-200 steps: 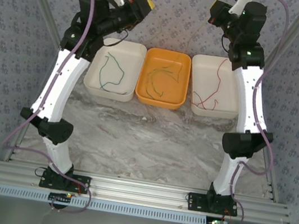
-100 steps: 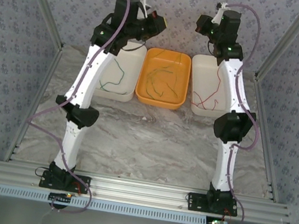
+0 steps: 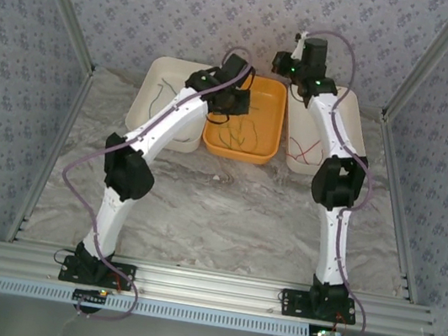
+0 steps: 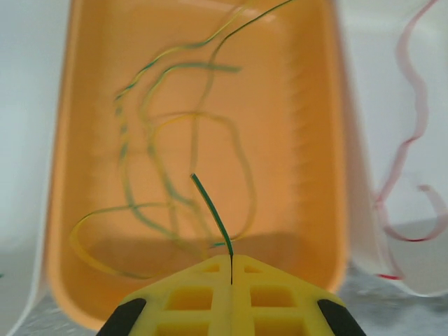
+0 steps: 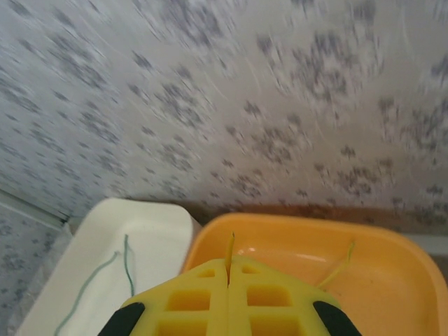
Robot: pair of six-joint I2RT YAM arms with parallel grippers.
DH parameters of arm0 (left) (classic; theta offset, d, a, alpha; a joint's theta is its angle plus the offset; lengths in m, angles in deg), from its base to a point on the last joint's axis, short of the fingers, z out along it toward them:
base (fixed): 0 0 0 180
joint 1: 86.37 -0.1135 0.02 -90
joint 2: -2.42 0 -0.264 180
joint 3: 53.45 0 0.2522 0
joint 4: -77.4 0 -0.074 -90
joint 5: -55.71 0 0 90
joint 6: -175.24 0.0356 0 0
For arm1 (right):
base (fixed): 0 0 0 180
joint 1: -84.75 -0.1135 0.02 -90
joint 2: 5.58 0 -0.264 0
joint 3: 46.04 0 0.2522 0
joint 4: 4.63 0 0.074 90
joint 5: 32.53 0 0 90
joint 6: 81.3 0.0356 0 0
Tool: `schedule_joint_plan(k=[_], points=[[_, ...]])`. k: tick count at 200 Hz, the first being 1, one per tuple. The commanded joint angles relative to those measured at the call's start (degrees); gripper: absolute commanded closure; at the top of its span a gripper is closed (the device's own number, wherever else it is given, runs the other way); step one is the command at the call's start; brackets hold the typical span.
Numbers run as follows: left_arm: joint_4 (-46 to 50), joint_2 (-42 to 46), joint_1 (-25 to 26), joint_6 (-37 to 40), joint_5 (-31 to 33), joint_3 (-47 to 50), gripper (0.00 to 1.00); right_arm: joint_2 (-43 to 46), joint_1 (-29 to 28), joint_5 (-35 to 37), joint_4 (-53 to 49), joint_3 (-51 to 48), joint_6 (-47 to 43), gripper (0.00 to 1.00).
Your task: Untangle the cables
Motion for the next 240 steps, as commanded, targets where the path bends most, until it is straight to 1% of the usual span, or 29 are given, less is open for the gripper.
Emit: schedule_joint_plan(k=[1,27,44,86,99,112,134,143,147,153,155,159,167,179,181,184,190,196,219,240], points=[[-3.44,0.62,-1.57,1.77,4.23,0.70,1.00,-2.42,-0.37,1.74,-0.73,-0.02,-0.81,1.00],[-4.00,-2.04,-2.43,1.42,4.05,0.91,1.00,-4.89,-0.76,3.75,-2.59,0.56,-0.83,1.00],[-4.38,-4.37,-2.72,1.41,3.29,-0.64,1.00,-6.30,-0.75,4.40,-3.46,1.20,-0.20,1.00],[1.55,-15.56,-3.01,1.70,1.63,-15.56,1.00,-9.91,-0.83,4.59,-6.15,3.81,1.13,1.00],[2.52,-18.02,-3.25,1.31,0.89,-18.33,1.00,-10.08,-0.91,4.52,-6.56,3.91,1.20,1.00],[2.00,-19.12,-3.46,0.82,-0.31,-18.65,1.00,-9.99,-0.96,4.52,-7.53,4.46,0.86,0.90],[1.66,-20.12,-4.00,-0.15,-1.39,-18.65,1.00,-9.41,-1.35,5.26,-10.43,6.02,-0.09,0.67],[1.72,-20.09,-4.20,-0.50,-1.98,-18.68,0.90,-8.42,-1.45,5.62,-10.89,5.58,-0.41,0.59],[1.87,-19.92,-4.23,-0.60,-1.93,-18.63,0.82,-7.91,-1.60,5.92,-11.17,5.35,-0.55,0.56],[2.12,-19.52,-4.23,-0.67,-1.60,-18.62,0.65,-6.97,-1.74,6.53,-11.36,4.73,-0.91,0.53],[2.17,-19.42,-4.24,-0.69,-1.45,-18.62,0.62,-6.62,-1.84,6.77,-11.44,4.54,-1.03,0.51],[2.30,-19.13,-4.22,-0.65,-1.18,-18.66,0.58,-5.96,-1.88,7.09,-11.40,4.16,-1.29,0.50],[2.73,-18.44,-4.23,-0.76,-0.54,-18.63,0.52,-4.65,-2.14,7.80,-11.54,3.28,-1.68,0.48],[3.50,-17.11,-4.23,-1.11,0.60,-18.62,0.49,-2.68,-2.39,8.31,-11.71,2.35,-2.20,0.47],[3.63,-16.84,-4.17,-1.15,0.86,-18.62,0.47,-2.41,-2.42,8.40,-11.72,2.09,-2.32,0.47],[3.93,-16.40,-4.14,-1.29,1.27,-18.56,0.45,-1.77,-2.43,8.56,-11.69,1.81,-2.45,0.46],[4.09,-15.46,-4.08,-1.42,1.95,-18.34,0.36,-0.59,-2.58,9.17,-11.93,1.28,-2.63,0.45],[3.95,-14.45,-4.00,-1.29,2.10,-18.06,0.32,0.21,-2.64,9.77,-12.19,1.03,-2.74,0.43],[4.18,-11.25,-3.66,-1.35,2.11,-18.22,0.29,2.80,-2.67,10.10,-14.56,0.98,-2.55,0.42],[4.90,-7.30,-2.84,-1.26,3.80,-17.72,0.29,6.59,-2.92,11.12,-14.80,-2.09,-2.87,0.43]])
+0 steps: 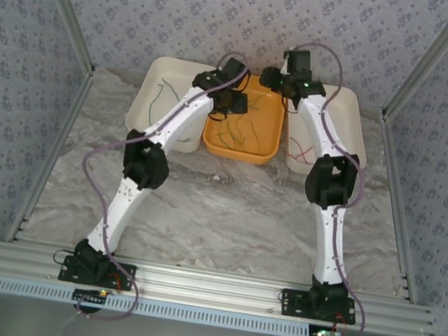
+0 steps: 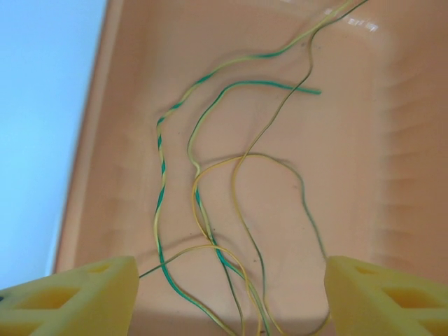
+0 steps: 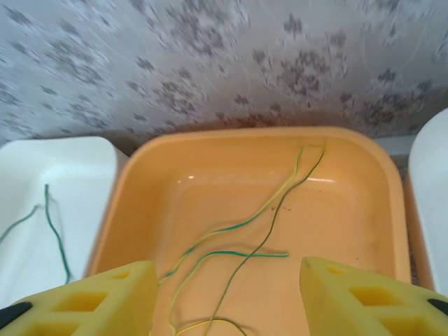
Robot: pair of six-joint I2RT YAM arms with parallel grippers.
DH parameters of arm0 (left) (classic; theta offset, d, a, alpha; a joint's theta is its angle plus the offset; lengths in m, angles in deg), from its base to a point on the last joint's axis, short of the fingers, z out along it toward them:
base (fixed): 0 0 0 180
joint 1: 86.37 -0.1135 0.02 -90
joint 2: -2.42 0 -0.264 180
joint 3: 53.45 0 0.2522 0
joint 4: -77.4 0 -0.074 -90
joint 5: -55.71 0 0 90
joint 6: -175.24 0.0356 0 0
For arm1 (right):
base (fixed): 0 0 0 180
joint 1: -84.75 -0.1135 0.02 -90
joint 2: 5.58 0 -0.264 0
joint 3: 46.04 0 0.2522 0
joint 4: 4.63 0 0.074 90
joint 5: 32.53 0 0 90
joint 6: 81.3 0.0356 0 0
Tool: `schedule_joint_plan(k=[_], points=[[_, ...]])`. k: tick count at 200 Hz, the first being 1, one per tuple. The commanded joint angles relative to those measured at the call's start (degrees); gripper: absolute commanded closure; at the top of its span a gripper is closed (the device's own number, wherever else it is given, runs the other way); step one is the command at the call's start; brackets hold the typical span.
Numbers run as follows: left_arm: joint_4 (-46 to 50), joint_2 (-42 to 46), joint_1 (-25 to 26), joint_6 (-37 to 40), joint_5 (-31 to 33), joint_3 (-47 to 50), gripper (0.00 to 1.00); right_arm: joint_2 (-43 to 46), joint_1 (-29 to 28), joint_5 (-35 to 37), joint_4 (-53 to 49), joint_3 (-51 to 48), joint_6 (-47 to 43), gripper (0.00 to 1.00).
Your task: Untangle the cables
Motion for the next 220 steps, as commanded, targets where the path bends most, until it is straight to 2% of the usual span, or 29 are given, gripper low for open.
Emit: schedule_joint_plan(k=[1,22,60,73,87,102,113,128,138,156,173,192,199,201,220], points=[[1.78,8.89,1.10,0.00,2.66,-0.92,0.29,6.96,-0.36,2.32,-1.80,-2.91,-1.32,0.44],[1.55,14.12,1.95,-0.27,4.48,1.95,0.29,12.68,-0.43,3.13,0.67,-9.93,-1.05,0.50],[-1.28,27.32,2.20,-1.26,6.76,14.51,0.27,26.70,-1.53,6.29,5.11,-27.20,-1.00,0.52],[-5.73,34.93,1.81,-1.53,7.94,24.36,0.26,33.49,-1.98,8.58,7.08,-35.23,-1.22,0.52],[-14.33,45.44,0.01,-2.61,6.60,40.59,0.25,42.44,-2.18,12.44,11.21,-46.02,-0.81,0.53],[-25.22,58.52,-4.44,-5.80,2.74,59.72,0.19,52.71,-1.99,15.97,15.91,-58.71,-1.15,0.52],[-29.05,66.84,-8.55,-7.83,-0.39,70.41,0.16,60.15,-1.91,18.58,16.11,-65.98,-2.15,0.52],[-27.97,76.82,-11.87,-7.12,-0.58,80.23,0.11,69.71,-2.20,21.40,13.83,-74.75,-3.56,0.52],[-26.12,83.62,-13.49,-5.75,-1.00,85.75,0.01,76.03,-2.33,22.48,11.43,-79.11,-3.79,0.50],[-19.30,93.70,-17.12,-3.83,-3.70,92.27,0.01,87.01,-2.34,23.86,4.25,-84.72,-3.15,0.48],[-11.97,100.74,-19.55,-2.48,-6.72,95.33,0.01,94.96,-2.28,25.28,-4.31,-87.54,-1.00,0.42],[-8.07,105.99,-19.83,-1.49,-8.19,97.75,0.01,100.44,-1.74,24.20,-11.83,-89.16,0.89,0.32],[-7.59,107.40,-19.86,-1.34,-8.07,98.64,0.01,101.40,-1.58,23.62,-13.31,-89.25,0.85,0.07],[-7.44,107.79,-19.86,-1.38,-7.99,98.88,0.01,101.65,-1.50,23.49,-13.67,-89.21,0.75,0.03],[-6.37,109.30,-19.95,-2.52,-6.02,99.50,0.01,103.36,-1.48,23.83,-14.40,-89.28,0.86,0.01]])
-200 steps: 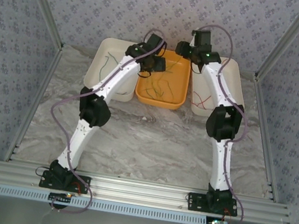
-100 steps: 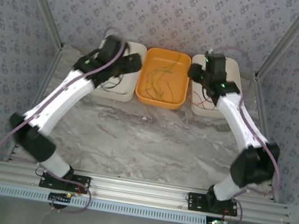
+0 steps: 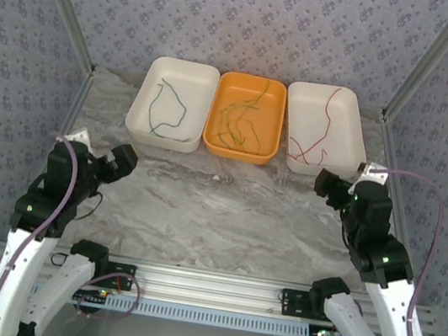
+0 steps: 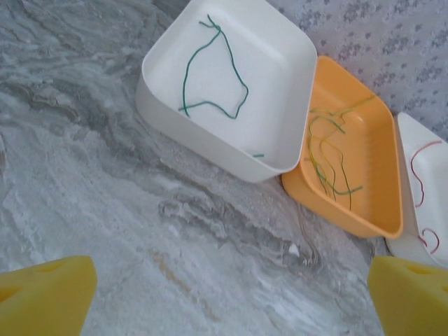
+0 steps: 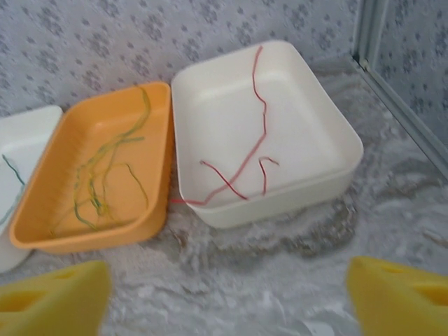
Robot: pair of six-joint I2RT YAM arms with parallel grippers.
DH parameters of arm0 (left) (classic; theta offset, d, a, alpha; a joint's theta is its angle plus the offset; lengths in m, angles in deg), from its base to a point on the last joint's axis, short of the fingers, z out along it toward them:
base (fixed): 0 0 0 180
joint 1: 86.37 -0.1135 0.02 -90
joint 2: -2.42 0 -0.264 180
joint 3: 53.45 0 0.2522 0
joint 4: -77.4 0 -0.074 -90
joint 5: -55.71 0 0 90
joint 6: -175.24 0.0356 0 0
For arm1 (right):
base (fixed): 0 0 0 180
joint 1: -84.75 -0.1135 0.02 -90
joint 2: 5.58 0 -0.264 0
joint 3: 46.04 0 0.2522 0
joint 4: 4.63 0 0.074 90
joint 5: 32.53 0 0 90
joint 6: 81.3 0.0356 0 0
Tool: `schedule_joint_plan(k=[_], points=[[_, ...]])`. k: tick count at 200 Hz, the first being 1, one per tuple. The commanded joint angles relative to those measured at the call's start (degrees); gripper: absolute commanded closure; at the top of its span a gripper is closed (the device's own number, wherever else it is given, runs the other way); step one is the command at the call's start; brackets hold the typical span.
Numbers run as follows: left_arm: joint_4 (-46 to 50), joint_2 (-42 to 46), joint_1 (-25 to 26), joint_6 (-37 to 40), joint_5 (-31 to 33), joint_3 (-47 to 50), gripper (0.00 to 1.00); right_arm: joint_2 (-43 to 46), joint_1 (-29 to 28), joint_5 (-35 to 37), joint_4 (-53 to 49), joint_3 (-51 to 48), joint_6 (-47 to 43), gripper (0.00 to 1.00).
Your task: Untangle the cables
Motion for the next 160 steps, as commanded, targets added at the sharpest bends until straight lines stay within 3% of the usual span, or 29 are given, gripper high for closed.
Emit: schedule_joint_plan(k=[1,16,27,39,48,58,70,81,100,138,160], points=[[4.22,0.91,-0.34,0.56,-0.26,1.52,0.01,1.17,0.31,1.17,-6.93,-0.98,1.14,0.01],[4.87,0.51,-0.34,-0.98,3.16,1.26,0.01,2.54,0.18,2.42,-6.38,-1.65,1.03,0.01],[6.85,-1.17,-0.34,-3.39,9.47,0.70,0.01,3.62,0.14,4.21,-4.61,-2.92,1.17,0.01],[9.62,-4.56,-0.38,-7.08,18.31,0.45,0.01,3.76,0.07,10.90,-4.65,-3.73,5.84,0.01],[7.93,-6.61,-0.99,-7.12,21.16,2.14,0.01,3.28,0.07,15.95,-5.19,-4.42,9.73,0.01],[0.56,-7.56,-2.65,-3.35,19.33,6.27,0.01,2.81,0.22,18.55,-1.54,-6.85,9.10,0.01],[-11.71,-6.87,-4.14,0.79,17.14,12.86,0.01,2.01,0.71,17.94,8.73,-12.31,1.47,0.01],[-17.16,-5.93,-5.29,1.34,19.81,16.56,0.01,0.92,1.12,16.04,20.19,-18.65,-7.62,0.01],[-29.74,-5.24,-5.51,9.16,23.24,23.41,0.01,-1.72,2.87,16.01,31.61,-25.93,-13.87,0.01],[-47.50,-7.71,-5.66,22.58,25.80,32.67,0.01,-7.04,8.57,11.74,50.45,-37.75,-14.88,0.01],[-59.06,-10.59,-6.05,24.35,27.79,37.12,0.01,-13.59,11.55,9.87,59.23,-40.83,-14.62,0.01]])
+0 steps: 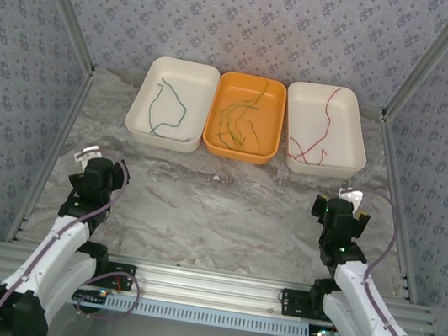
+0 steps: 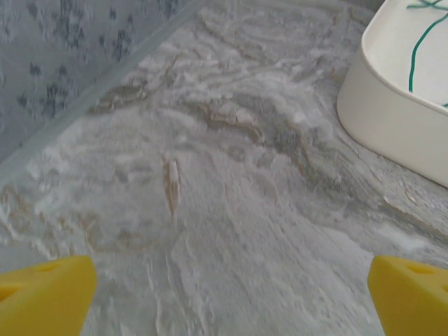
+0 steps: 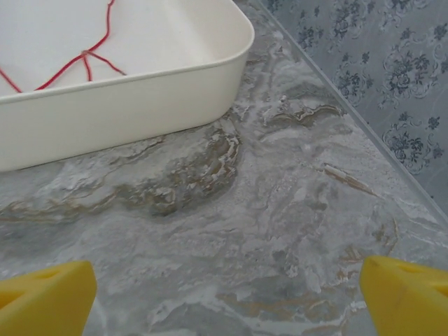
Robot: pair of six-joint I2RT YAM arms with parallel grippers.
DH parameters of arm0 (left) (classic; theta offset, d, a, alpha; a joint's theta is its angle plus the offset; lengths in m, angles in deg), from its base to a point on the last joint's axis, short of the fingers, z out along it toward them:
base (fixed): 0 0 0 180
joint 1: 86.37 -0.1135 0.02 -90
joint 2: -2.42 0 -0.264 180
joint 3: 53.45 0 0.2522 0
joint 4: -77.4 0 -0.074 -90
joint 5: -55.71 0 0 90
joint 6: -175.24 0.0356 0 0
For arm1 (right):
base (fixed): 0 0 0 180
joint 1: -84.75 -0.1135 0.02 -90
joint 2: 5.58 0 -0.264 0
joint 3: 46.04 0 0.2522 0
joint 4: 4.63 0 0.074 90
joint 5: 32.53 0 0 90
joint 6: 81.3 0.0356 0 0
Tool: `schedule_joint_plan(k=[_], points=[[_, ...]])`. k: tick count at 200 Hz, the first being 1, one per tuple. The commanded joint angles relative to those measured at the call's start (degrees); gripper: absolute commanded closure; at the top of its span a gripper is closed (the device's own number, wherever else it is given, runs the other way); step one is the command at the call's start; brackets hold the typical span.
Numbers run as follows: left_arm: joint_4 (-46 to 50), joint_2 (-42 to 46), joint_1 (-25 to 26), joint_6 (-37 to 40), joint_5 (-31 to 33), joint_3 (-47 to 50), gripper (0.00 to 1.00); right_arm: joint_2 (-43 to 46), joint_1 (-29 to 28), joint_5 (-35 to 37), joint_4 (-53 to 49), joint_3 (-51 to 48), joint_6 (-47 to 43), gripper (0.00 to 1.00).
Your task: Untangle the cables
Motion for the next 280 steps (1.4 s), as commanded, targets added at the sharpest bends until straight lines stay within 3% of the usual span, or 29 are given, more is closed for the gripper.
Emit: schedule_joint_plan(k=[1,30,67,90,105,116,134,161,167,173,183,195,205,223,280], points=[[-19.14,-2.60,-0.69,7.43,3.80,3.62,0.01,-5.42,2.72,-2.44,17.47,-2.39,-2.03,0.01],[-35.58,-16.83,-1.17,10.00,3.21,5.60,0.01,-13.71,4.76,-5.09,23.39,-0.10,-4.38,0.01],[-44.26,-29.64,-2.10,13.89,2.71,0.54,0.01,-22.57,6.67,-8.44,35.00,0.85,-7.48,0.01],[-46.63,-36.47,-2.20,16.08,1.66,-3.39,0.01,-26.25,7.05,-9.30,36.59,2.67,-9.32,0.01],[-53.28,-42.60,-3.01,16.90,0.90,-4.01,0.01,-28.32,7.95,-11.72,39.29,2.90,-10.74,0.01],[-45.25,-42.68,-3.23,16.85,-2.01,-7.62,0.01,-29.02,8.80,-13.54,37.74,4.04,-9.87,0.01],[-45.75,-43.39,-3.29,17.47,-3.56,-7.79,0.01,-30.63,9.45,-15.71,41.26,3.31,-8.20,0.01],[-55.14,-44.16,-3.47,19.02,-8.19,-2.65,0.01,-41.49,9.29,-19.52,61.15,-1.80,-9.34,0.01],[-62.83,-47.11,-3.84,19.49,-8.61,-0.79,0.01,-43.23,9.12,-20.22,63.81,-1.87,-9.80,0.01],[-67.21,-48.09,-3.91,20.01,-9.12,0.57,0.01,-42.99,8.89,-20.13,61.93,-1.41,-10.10,0.01],[-58.26,-44.39,-4.85,17.92,-10.28,-0.71,0.01,-41.03,8.80,-20.28,55.87,0.45,-9.97,0.01],[-62.95,-46.83,-5.98,17.74,-11.55,-0.51,0.01,-42.53,8.73,-20.41,55.99,1.62,-10.45,0.01],[-56.12,-45.12,-6.59,16.98,-12.91,-2.27,0.01,-41.65,8.87,-20.32,50.65,3.73,-10.10,0.01],[-54.55,-45.56,-7.54,16.40,-14.75,-3.57,0.01,-42.50,8.96,-18.06,45.86,6.97,-9.14,0.01],[-55.14,-45.85,-7.38,16.73,-14.52,-3.47,0.01,-42.78,8.90,-17.22,45.42,7.49,-8.97,0.01]])
